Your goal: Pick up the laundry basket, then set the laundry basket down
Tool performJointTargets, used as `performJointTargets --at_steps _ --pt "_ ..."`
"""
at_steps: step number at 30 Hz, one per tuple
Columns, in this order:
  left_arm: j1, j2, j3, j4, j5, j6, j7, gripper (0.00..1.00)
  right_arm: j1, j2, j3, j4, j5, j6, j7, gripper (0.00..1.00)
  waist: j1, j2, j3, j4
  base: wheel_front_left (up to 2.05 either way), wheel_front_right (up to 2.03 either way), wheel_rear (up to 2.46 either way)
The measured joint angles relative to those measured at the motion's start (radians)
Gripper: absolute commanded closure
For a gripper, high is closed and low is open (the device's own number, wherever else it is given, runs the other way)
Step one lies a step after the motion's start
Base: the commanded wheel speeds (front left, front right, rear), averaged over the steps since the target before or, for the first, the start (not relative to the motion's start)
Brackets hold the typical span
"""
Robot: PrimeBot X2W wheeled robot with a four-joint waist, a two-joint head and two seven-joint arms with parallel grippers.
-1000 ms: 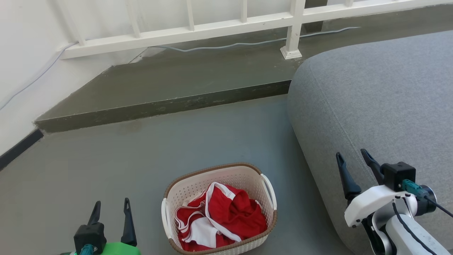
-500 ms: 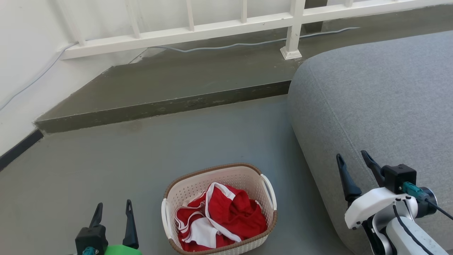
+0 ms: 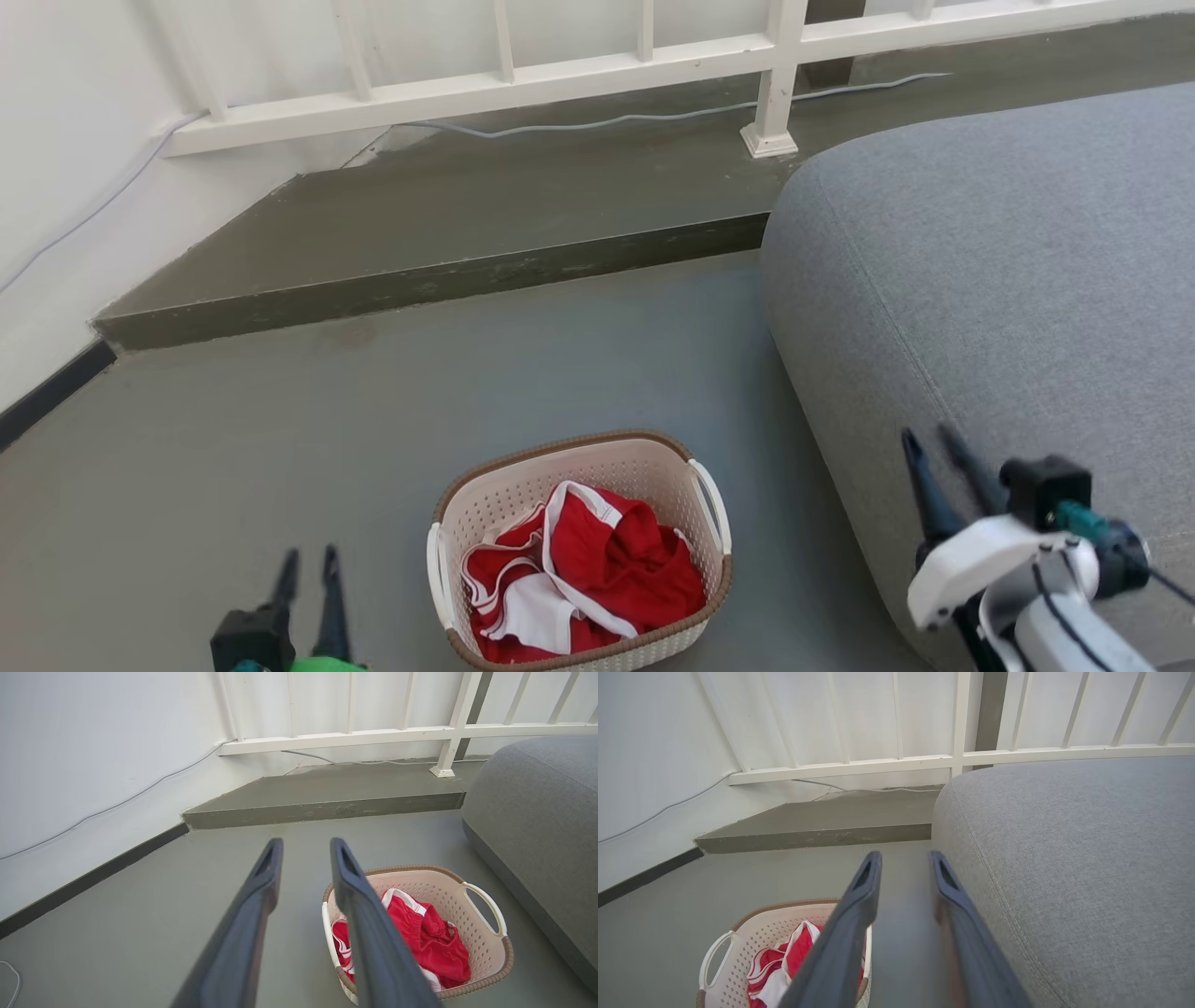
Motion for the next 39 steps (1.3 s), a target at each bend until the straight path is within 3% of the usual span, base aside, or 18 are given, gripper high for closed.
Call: performJointTargets --at_steps 10,22,39 --pt "0.007 -0.004 0.01 0.035 -0.061 -0.015 0.019 1.0 0.038 0.027 -0.029 0.016 0.062 0.015 0.015 1.0 0.0 0.0 0.002 0.008 0.0 0.0 0.0" --pt "-0.008 -0.004 0.055 0.048 -0.274 -0.044 0.072 1.0 0.036 0.057 -0.088 0.003 0.228 0.041 0.063 1.0 0.0 0.0 0.008 0.025 0.0 0.0 0.0" --pt "-0.044 -0.004 0.097 0.056 -0.496 -0.088 0.136 1.0 0.035 0.091 -0.183 -0.008 0.427 0.081 0.123 1.0 0.0 0.0 0.016 0.046 0.0 0.0 0.0"
